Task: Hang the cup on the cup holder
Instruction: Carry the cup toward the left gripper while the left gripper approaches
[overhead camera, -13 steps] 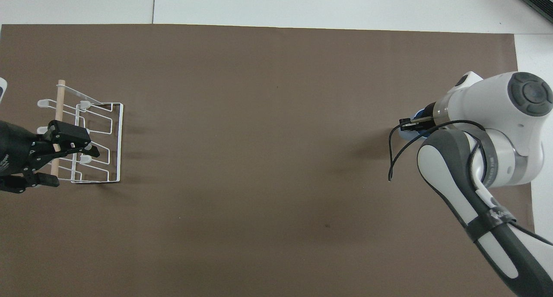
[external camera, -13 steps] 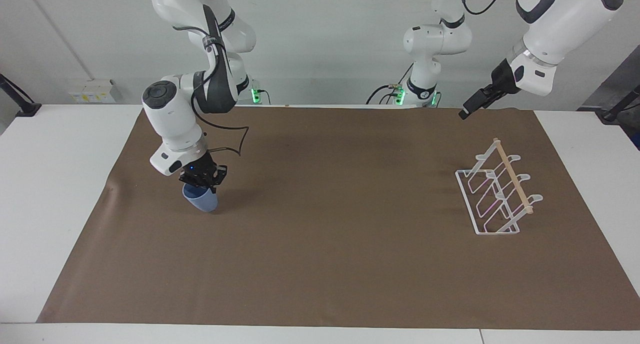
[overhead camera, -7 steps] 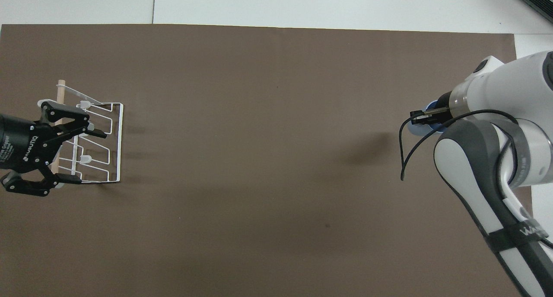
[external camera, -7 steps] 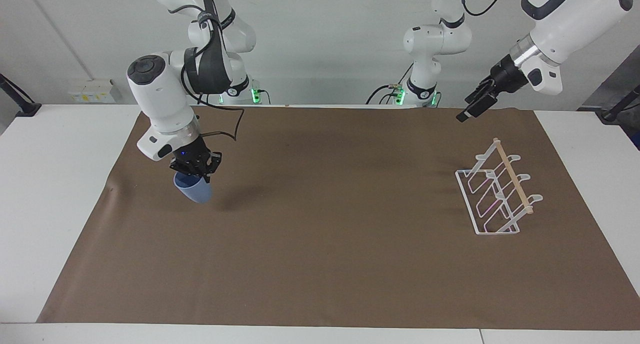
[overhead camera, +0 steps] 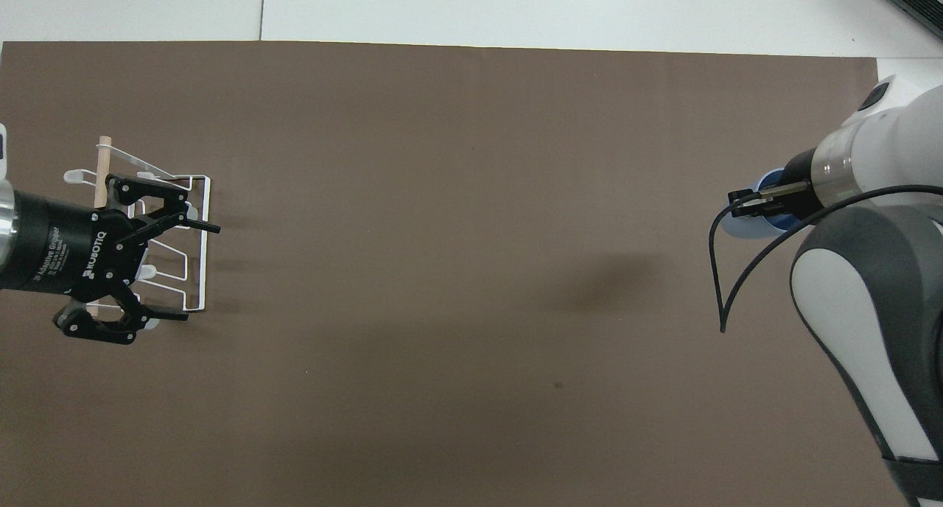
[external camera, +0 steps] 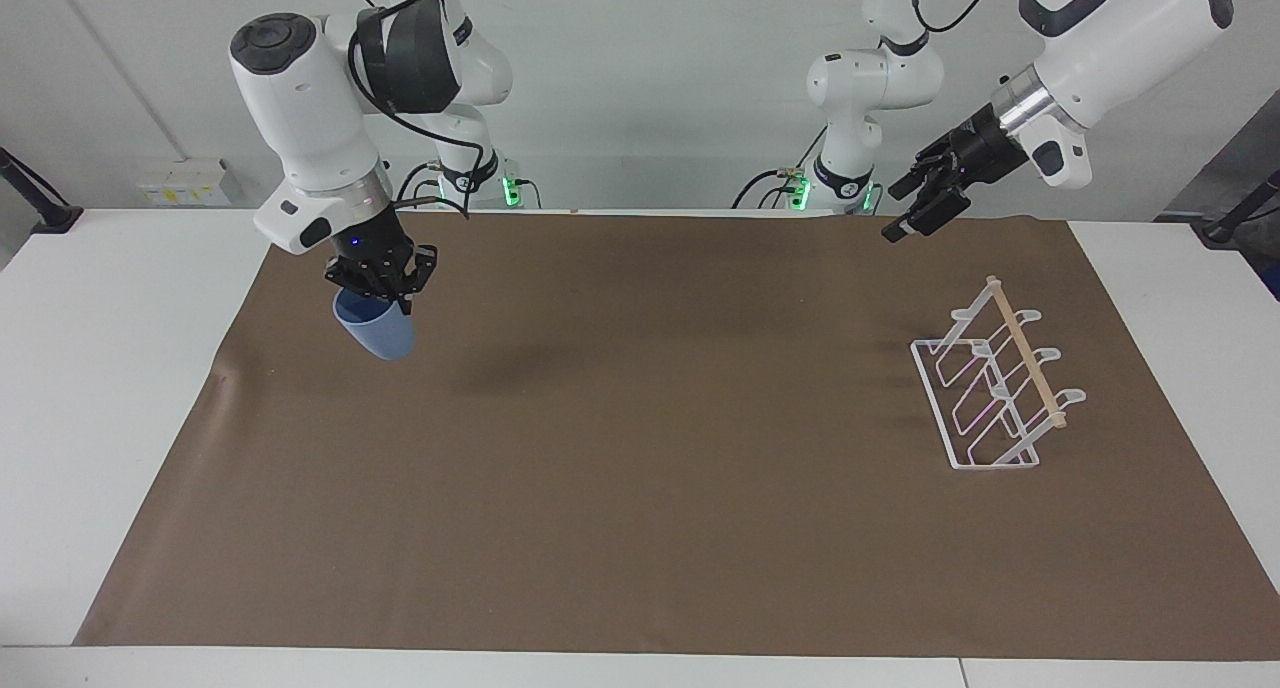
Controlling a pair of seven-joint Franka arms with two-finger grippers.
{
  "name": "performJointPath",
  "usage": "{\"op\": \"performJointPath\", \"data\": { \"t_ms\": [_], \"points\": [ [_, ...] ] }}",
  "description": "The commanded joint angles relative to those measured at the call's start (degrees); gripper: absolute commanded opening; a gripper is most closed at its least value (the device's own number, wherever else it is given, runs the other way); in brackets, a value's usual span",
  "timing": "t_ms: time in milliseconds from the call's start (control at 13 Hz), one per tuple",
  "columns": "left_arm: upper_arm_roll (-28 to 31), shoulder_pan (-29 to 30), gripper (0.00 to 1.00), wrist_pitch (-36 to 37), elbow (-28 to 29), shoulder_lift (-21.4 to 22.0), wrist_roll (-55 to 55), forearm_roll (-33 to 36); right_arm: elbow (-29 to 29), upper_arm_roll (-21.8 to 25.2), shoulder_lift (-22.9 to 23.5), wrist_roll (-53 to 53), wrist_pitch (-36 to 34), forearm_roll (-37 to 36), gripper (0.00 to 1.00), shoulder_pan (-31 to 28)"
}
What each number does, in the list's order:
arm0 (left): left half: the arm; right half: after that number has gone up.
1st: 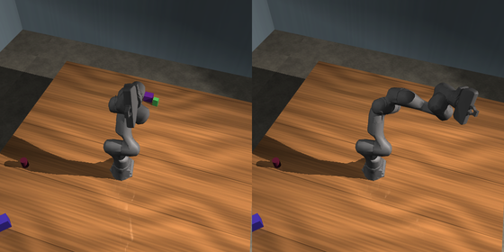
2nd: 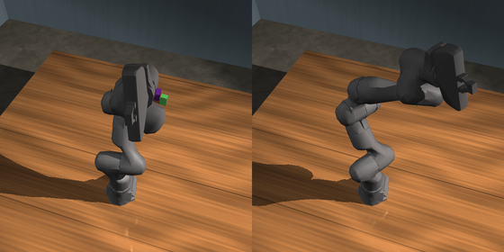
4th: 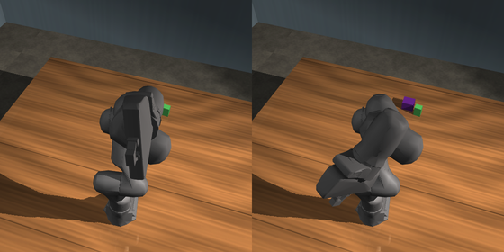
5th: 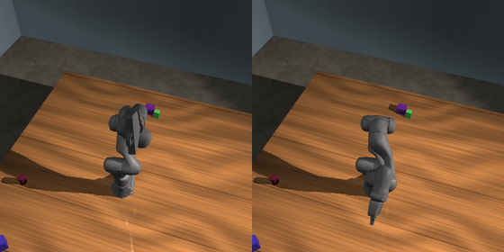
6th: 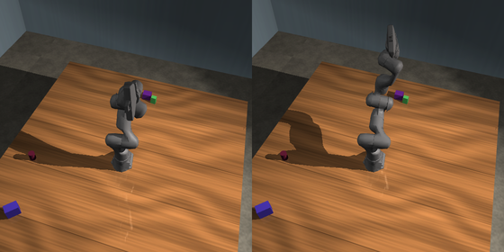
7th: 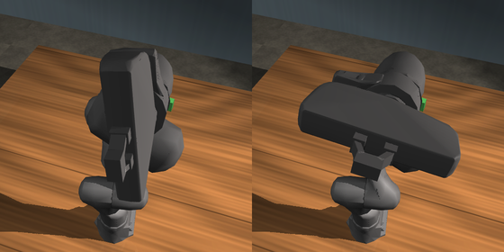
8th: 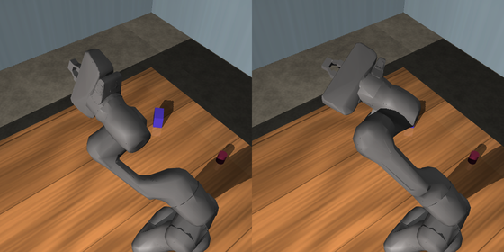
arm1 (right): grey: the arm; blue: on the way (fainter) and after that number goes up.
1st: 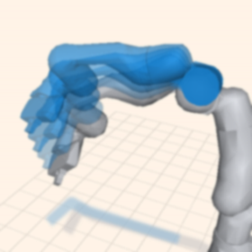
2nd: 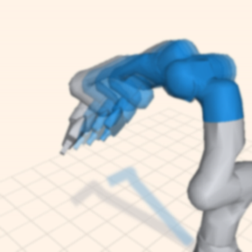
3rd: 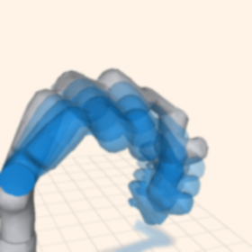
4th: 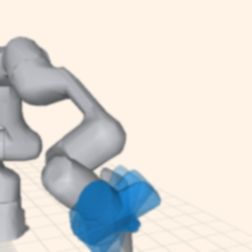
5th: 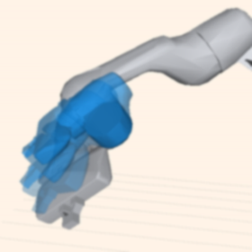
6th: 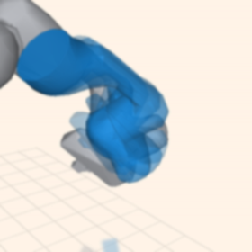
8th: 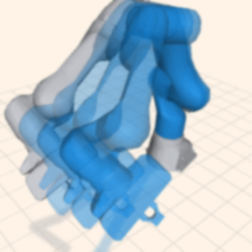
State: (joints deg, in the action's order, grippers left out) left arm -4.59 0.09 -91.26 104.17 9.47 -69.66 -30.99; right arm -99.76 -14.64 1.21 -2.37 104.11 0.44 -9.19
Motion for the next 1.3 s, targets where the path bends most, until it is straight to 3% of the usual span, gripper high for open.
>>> {"op": "performJointPath", "data": {
  "t_ms": [0, 230, 536, 843, 1226],
  "points": [
    [0.29, -0.96, 1.00, -1.64, 2.44, 2.04, -7.40, -2.05, 0.71, -1.61, 0.11, -1.23, -0.58, 2.80, 0.00, -0.30],
    [-0.85, -1.05, 1.00, -7.41, 3.31, 2.04, -14.43, -8.46, 0.62, -2.50, 0.11, -1.49, 0.39, 8.77, 0.00, -0.39],
    [-4.02, -2.01, 1.00, -17.36, 10.61, 4.85, -14.72, -13.30, -0.08, -2.50, -0.33, -4.56, -0.04, 19.93, 0.00, -0.30],
    [-4.20, -7.90, 1.00, -29.47, 10.79, 1.61, -19.01, -14.71, -2.36, -2.59, -1.73, -5.19, -0.05, 32.85, 0.00, 1.53],
    [-4.11, -15.45, 1.00, -41.25, 10.79, -3.14, -22.95, -14.89, -2.36, -2.68, -2.00, -0.80, 3.89, 37.18, 0.00, 10.22]
  ]
}}
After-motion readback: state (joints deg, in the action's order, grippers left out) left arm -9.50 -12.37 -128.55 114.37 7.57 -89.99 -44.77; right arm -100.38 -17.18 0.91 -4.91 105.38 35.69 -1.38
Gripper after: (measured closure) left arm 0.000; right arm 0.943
